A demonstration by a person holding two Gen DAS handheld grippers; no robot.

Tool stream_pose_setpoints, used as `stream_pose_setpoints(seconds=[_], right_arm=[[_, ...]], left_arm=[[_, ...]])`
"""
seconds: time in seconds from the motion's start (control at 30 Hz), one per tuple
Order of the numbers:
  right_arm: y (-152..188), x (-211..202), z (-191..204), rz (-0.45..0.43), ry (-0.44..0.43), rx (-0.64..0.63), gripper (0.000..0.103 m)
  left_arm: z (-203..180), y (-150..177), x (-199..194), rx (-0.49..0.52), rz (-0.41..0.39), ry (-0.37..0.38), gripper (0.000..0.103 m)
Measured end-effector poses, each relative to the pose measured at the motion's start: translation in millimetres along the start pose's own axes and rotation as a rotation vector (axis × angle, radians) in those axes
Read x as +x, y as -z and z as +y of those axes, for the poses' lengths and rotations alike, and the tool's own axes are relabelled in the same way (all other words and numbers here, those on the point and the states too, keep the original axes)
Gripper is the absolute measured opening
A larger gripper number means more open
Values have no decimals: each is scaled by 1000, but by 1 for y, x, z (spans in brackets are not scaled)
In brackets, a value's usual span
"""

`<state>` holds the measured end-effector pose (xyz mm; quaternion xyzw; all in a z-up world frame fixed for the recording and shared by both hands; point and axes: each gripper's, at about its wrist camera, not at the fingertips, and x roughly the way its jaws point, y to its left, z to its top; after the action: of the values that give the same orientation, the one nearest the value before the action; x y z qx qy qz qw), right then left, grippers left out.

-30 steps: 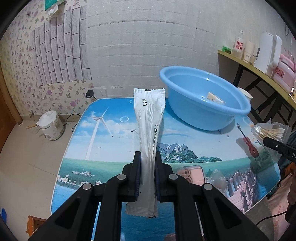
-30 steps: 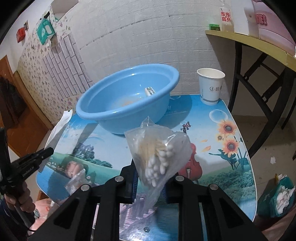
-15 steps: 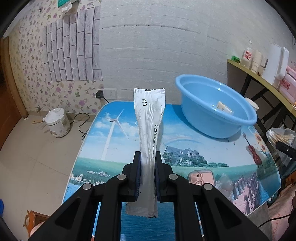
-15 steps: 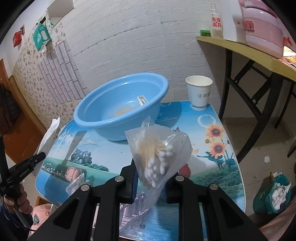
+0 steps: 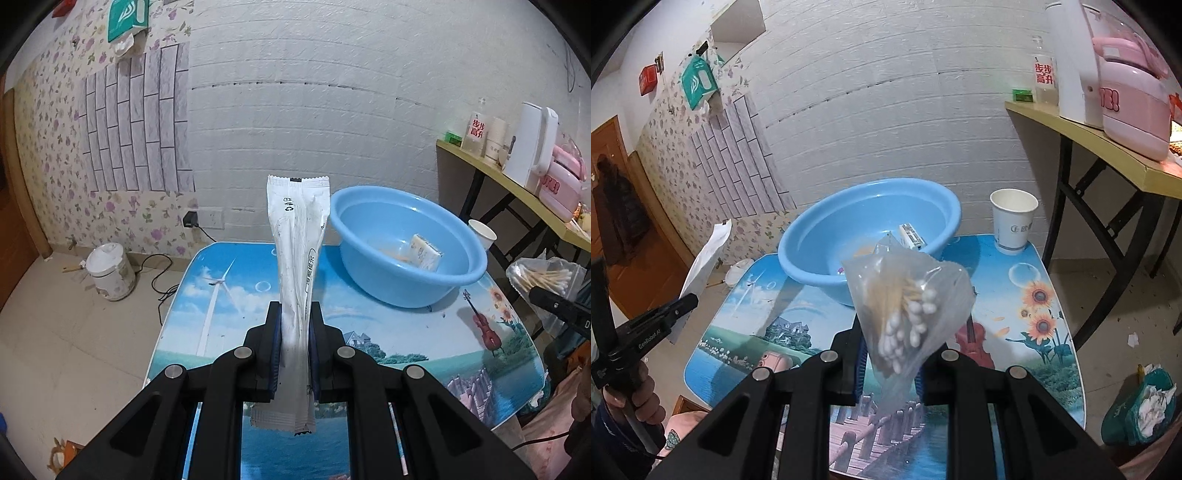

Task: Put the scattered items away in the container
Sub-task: 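Lift the white packet with left tool while right tool carries the swab bag to the basin, then open left gripper over the basin while right gripper releases the swab bag into it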

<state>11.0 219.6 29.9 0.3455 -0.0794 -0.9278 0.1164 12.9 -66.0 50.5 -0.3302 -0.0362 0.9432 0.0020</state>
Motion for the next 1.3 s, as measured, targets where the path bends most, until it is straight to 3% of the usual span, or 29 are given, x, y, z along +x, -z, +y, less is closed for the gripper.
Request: stream_pose_setpoints(seconds=[0.5, 1.3], right_arm=[[-19, 24, 3, 14, -10, -11, 21], [-62, 99, -12, 8, -27, -13, 21]], left_arm=[[-28, -36, 11, 56, -22, 31, 12], [-87, -75, 104, 139, 67, 79, 12]])
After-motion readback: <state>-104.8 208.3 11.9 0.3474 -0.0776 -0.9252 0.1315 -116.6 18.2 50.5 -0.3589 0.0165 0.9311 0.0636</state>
